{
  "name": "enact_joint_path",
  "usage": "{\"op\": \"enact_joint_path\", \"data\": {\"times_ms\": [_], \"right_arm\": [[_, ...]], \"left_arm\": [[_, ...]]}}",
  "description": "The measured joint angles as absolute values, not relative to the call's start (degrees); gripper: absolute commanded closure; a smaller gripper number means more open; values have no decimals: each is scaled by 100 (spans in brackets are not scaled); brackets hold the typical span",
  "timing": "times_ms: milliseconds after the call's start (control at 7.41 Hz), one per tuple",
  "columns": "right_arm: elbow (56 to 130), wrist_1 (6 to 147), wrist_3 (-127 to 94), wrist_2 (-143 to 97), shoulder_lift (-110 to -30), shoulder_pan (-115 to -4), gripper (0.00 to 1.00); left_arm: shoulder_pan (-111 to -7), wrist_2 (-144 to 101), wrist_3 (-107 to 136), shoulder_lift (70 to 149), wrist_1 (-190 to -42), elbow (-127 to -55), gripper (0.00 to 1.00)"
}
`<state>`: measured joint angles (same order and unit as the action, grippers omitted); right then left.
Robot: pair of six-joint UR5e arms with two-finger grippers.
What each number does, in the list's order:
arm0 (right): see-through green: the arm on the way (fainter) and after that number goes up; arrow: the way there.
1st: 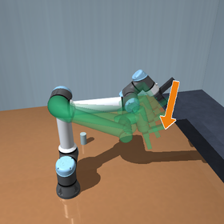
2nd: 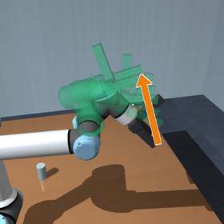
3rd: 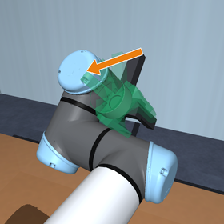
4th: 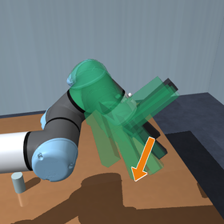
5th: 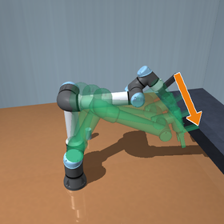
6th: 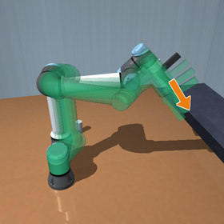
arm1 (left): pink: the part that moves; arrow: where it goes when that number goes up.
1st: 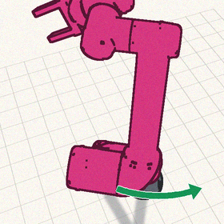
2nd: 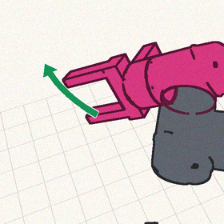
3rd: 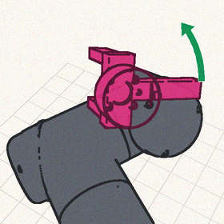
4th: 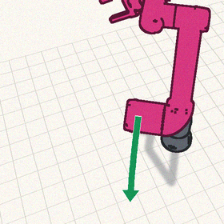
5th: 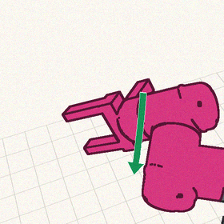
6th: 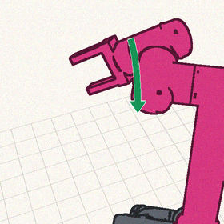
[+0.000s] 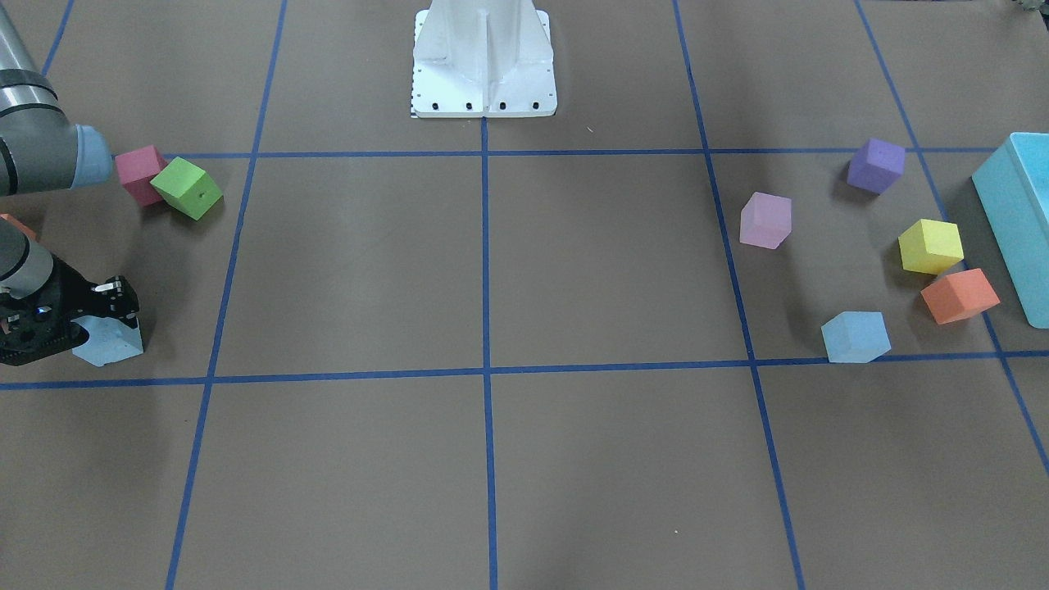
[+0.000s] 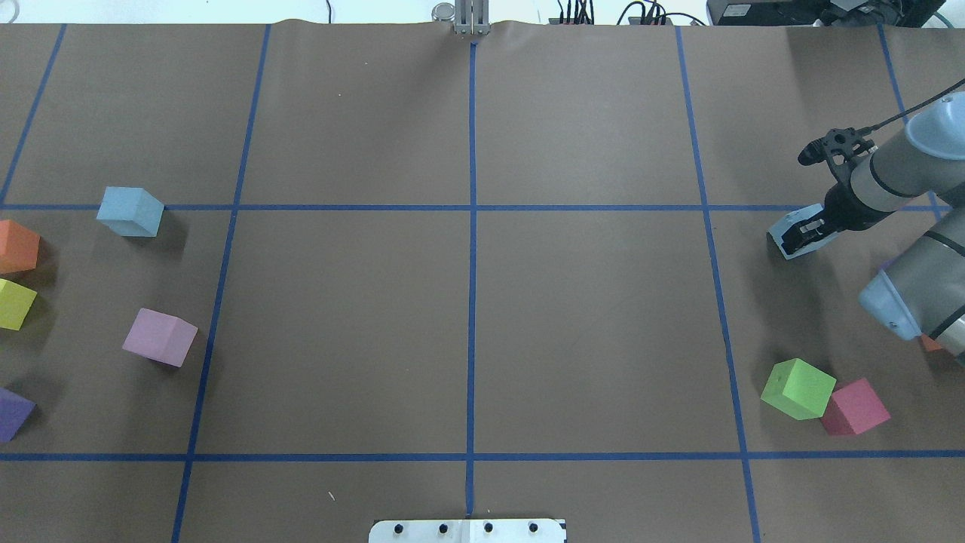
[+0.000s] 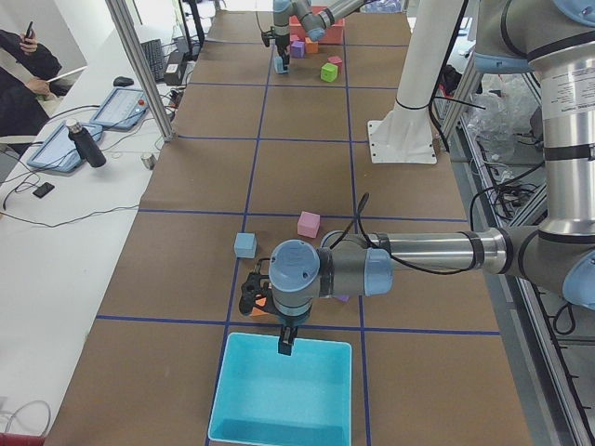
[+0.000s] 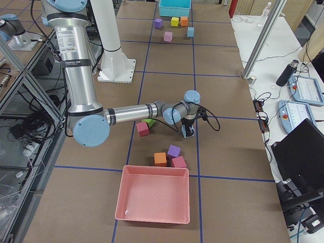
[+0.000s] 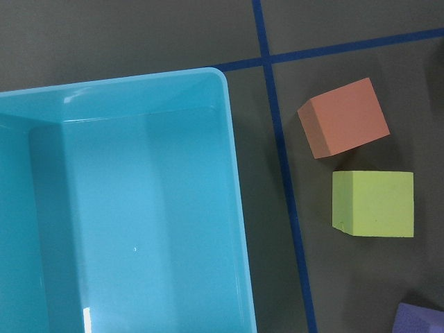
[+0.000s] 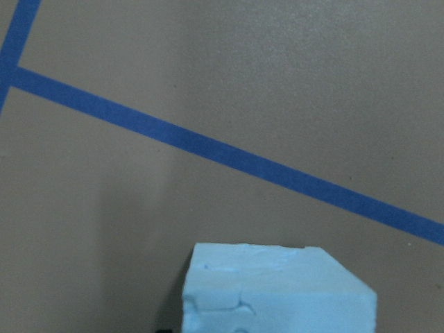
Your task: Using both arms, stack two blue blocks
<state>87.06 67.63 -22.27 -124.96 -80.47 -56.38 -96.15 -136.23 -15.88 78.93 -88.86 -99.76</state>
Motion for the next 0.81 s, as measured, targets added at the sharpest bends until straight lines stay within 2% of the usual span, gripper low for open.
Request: {"op": "enact_joint_path", "data": {"times_ms": [405,810], "right_arm": [[8785,6886,-2927,-12627,-7306,-5431,100],[8774,7361,-5146,-12254,-6063,-4458,100]], "left_arm": [[-9615,-13623,-1591,7895,-8878,-9966,2],[-9615,-13623,-1591,7894,-8877,-9959,2]]}}
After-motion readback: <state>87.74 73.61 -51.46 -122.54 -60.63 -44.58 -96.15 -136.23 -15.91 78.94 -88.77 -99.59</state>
